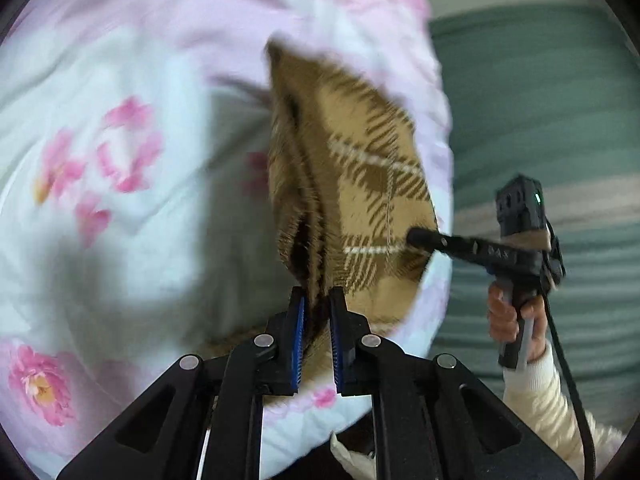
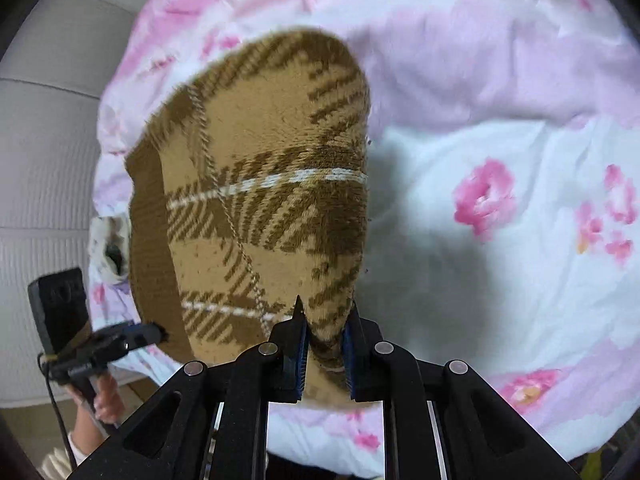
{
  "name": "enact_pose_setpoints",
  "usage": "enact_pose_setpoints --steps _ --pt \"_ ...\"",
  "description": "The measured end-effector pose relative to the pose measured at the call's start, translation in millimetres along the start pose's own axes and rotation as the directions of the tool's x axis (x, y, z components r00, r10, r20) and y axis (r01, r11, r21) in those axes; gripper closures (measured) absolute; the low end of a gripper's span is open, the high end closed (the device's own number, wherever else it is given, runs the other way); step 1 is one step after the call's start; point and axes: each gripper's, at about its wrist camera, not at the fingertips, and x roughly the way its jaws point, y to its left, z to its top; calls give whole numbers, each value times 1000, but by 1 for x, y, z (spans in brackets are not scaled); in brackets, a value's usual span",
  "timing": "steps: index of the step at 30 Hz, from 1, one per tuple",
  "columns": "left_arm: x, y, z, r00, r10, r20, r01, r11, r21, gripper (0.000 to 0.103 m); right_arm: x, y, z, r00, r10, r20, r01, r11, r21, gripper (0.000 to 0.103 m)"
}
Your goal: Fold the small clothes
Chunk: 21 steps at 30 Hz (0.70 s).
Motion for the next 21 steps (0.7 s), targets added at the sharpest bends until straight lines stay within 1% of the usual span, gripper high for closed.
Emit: enact_pose_setpoints --steps 2,4,5,6,7,8,10,11,12,13,14,16,17,18,19,20,21 --pt "2 17 7 999 32 28 -32 999 -30 96 23 -1 4 1000 -8 -11 8 1000 -4 87" --pt "8 28 13 998 54 33 -53 998 -39 96 45 -4 8 999 -50 -13 50 999 -5 86" --pt "12 30 11 997 67 26 -66 997 -45 96 53 -6 9 998 -67 -11 67 998 -4 85" --pt "16 34 8 998 66 19 -65 997 -44 96 59 -8 9 998 -66 -4 66 998 -8 82" --pt "17 31 3 998 56 14 -56 998 -33 96 59 -7 8 998 -64 -3 64 998 -10 82" --pt "17 25 -3 998 65 20 -65 998 -8 95 59 -9 6 998 -65 2 65 998 -2 79" --pt "22 15 -7 994 103 33 -104 994 42 85 55 -15 -2 999 -40 13 40 999 19 67" --pt "23 15 -7 992 121 32 -123 991 53 70 50 -16 -5 999 -30 19 30 999 22 54" --pt "23 21 -6 989 141 33 -143 988 59 52 44 -17 -11 999 -20 38 20 1000 19 44" --pt "28 25 -7 988 152 37 -154 986 60 45 41 -19 -15 998 -27 48 26 999 19 41" --pt "31 30 -6 986 163 40 -165 985 56 41 43 -22 -15 998 -40 50 40 999 18 40" --pt "37 42 -3 983 179 30 -180 983 42 38 42 -24 -20 998 -44 43 44 999 5 40" --pt "42 47 -1 983 181 12 -181 983 31 36 44 -25 -20 999 -43 32 43 999 5 40" --pt "50 51 0 984 178 -11 -178 984 17 36 49 -26 -23 999 -41 19 41 999 6 40" --pt "59 55 1 986 157 -48 -157 988 2 36 55 -29 -25 999 -38 4 38 999 13 40" --pt "65 57 1 988 136 -69 -137 991 0 36 57 -32 -26 999 -34 -6 34 999 19 40" --pt "74 59 3 988 131 -85 -131 991 6 35 61 -36 -28 1000 -19 -18 19 999 34 40"
